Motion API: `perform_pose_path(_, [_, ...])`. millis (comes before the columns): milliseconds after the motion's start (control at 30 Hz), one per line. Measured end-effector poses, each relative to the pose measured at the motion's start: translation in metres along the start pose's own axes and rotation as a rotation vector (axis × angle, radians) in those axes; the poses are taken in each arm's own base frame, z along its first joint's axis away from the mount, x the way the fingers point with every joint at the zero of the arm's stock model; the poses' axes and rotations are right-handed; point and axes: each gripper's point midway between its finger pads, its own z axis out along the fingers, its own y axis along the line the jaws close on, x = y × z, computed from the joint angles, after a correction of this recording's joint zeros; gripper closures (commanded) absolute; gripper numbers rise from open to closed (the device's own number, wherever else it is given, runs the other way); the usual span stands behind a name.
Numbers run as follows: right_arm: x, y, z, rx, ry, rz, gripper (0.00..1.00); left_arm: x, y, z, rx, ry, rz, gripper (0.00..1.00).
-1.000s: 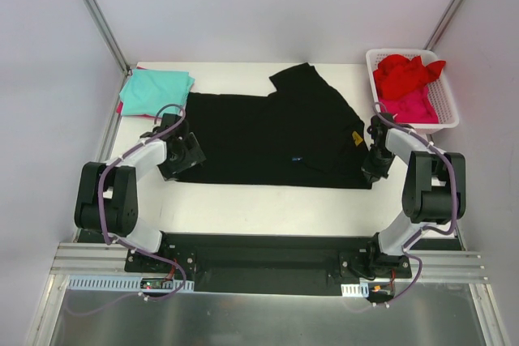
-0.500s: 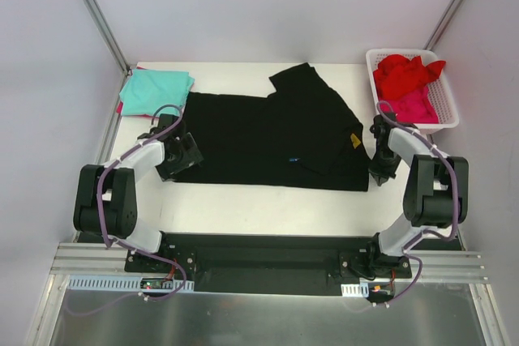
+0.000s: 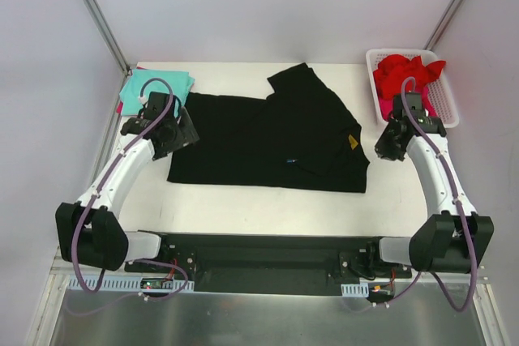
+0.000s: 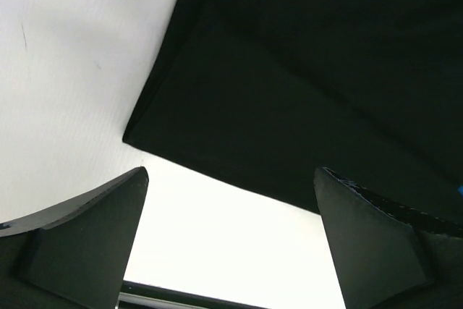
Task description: Fold and stack the t-shirts
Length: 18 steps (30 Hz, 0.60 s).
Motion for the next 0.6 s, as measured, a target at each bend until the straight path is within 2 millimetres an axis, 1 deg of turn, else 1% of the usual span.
perform_pose_path(33, [0.003, 0.007, -0.003, -0.037, 0.007, -0.003, 0.87, -0.008, -0.008, -0.009, 0.022, -0.026, 0.006, 0.01])
perform_pose_path(100, [0.008, 0.023, -0.008, -0.114, 0.023, -0.014, 0.81, -0.016, -0.023, -0.022, 0.058, -0.056, 0.029, 0.01])
perform_pose_path(133, [0.012, 0.033, -0.009, -0.154, 0.032, -0.026, 0.81, -0.016, -0.030, -0.026, 0.074, -0.060, 0.045, 0.01])
perform_pose_path(200, [0.020, 0.049, -0.011, -0.216, 0.053, -0.049, 0.79, -0.011, -0.040, -0.027, 0.086, -0.045, 0.075, 0.01])
perform_pose_path(233, [0.025, 0.058, -0.012, -0.253, 0.064, -0.063, 0.79, -0.008, -0.044, -0.024, 0.087, -0.031, 0.089, 0.01])
perform_pose_path(300, [0.035, 0.074, -0.011, -0.326, 0.094, -0.085, 0.78, 0.001, -0.048, -0.012, 0.071, 0.009, 0.115, 0.01])
perform_pose_path(433, [0.053, 0.096, 0.003, -0.423, 0.164, -0.099, 0.74, 0.020, -0.048, 0.015, 0.018, 0.094, 0.173, 0.01])
perform_pose_path(500, [0.063, 0.105, 0.014, -0.448, 0.206, -0.107, 0.73, 0.027, -0.046, 0.021, 0.004, 0.118, 0.188, 0.01])
perform_pose_path(600, [0.076, 0.116, 0.026, -0.467, 0.258, -0.125, 0.72, 0.031, -0.048, 0.022, 0.004, 0.124, 0.203, 0.01])
